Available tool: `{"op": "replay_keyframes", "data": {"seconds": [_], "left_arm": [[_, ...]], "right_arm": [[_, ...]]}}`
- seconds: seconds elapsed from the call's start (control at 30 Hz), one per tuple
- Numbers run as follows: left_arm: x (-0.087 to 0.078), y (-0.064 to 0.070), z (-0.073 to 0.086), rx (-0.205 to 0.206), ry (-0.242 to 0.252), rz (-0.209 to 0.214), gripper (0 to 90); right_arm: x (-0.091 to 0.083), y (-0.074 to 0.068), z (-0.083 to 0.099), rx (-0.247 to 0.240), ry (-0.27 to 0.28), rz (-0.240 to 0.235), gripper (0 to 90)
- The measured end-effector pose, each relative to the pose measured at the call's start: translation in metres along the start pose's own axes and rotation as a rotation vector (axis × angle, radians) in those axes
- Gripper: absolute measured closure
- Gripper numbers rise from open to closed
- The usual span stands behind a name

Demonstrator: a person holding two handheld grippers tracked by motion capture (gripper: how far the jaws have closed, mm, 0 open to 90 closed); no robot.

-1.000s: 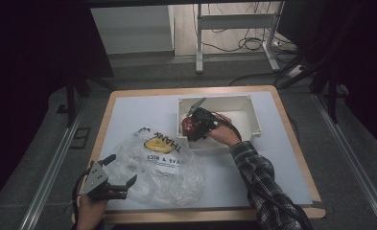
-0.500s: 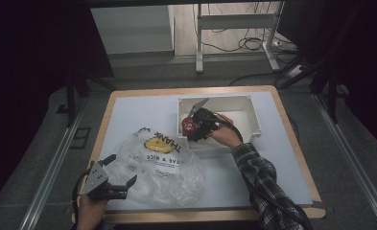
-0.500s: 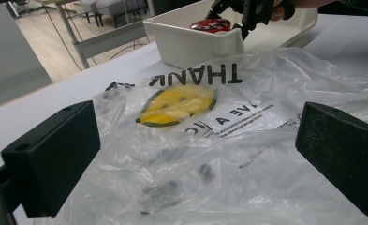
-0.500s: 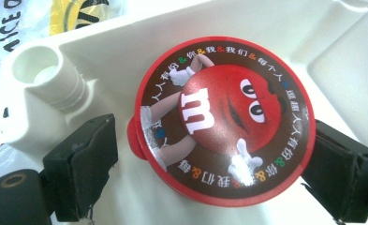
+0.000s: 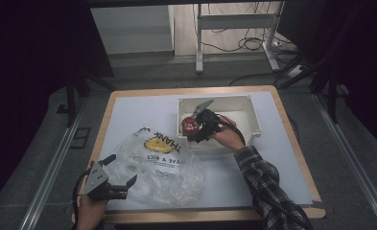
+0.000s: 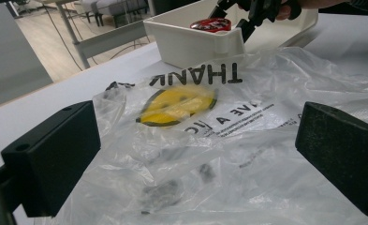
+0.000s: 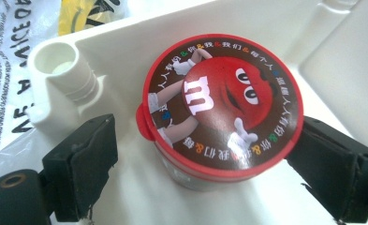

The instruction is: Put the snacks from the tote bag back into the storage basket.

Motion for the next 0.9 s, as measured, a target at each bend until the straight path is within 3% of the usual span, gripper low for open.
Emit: {"op": "replay_keyframes", "data": {"seconds": [0.9], "left_arm": [[0.000, 0.001, -0.001, 0.006, 0.000, 0.003, 0.1]], "right_arm": [[-0.016, -0.001, 0.019, 0.058, 0.031, 0.028, 10.3]]}}
Point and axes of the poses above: each handheld gripper's, and its own axes: x roughly forward along the jaws, z roughly out of its underside, y roughly to its right, the point moved 2 cm from there along x, roughly forward along the jaws, and after that the axes turned 14 degrees about z, right-handed, at the moved point
